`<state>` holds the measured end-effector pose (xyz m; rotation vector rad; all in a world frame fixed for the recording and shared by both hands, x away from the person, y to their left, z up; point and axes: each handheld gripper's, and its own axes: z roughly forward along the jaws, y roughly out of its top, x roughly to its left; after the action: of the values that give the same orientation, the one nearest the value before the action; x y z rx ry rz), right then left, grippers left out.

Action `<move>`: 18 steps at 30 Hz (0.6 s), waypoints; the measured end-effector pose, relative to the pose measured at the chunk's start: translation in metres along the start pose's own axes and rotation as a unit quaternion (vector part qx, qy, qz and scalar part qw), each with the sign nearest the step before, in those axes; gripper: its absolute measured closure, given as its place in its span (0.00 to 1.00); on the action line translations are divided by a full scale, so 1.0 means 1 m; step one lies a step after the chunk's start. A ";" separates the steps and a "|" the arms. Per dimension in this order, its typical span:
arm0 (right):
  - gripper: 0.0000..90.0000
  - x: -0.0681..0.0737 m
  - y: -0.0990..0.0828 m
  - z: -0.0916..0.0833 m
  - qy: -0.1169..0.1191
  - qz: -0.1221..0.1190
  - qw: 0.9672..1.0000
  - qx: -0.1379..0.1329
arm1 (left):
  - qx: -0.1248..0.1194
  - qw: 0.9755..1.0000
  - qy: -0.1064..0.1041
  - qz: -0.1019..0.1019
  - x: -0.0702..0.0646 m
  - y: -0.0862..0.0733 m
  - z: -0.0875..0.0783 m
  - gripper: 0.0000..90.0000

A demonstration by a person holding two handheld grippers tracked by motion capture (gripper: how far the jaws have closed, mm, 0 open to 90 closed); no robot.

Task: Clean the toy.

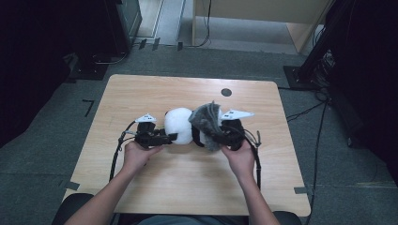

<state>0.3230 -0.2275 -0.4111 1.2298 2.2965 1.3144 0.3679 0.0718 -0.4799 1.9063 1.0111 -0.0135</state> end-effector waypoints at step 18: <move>0.76 0.049 -0.027 0.076 0.042 -0.065 0.997 0.021 | 0.005 1.000 0.006 0.002 -0.003 0.001 0.001 0.54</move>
<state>0.3189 -0.1509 -0.4657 1.0349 2.4284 1.3032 0.3671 0.0691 -0.4784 1.9197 1.0175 -0.0048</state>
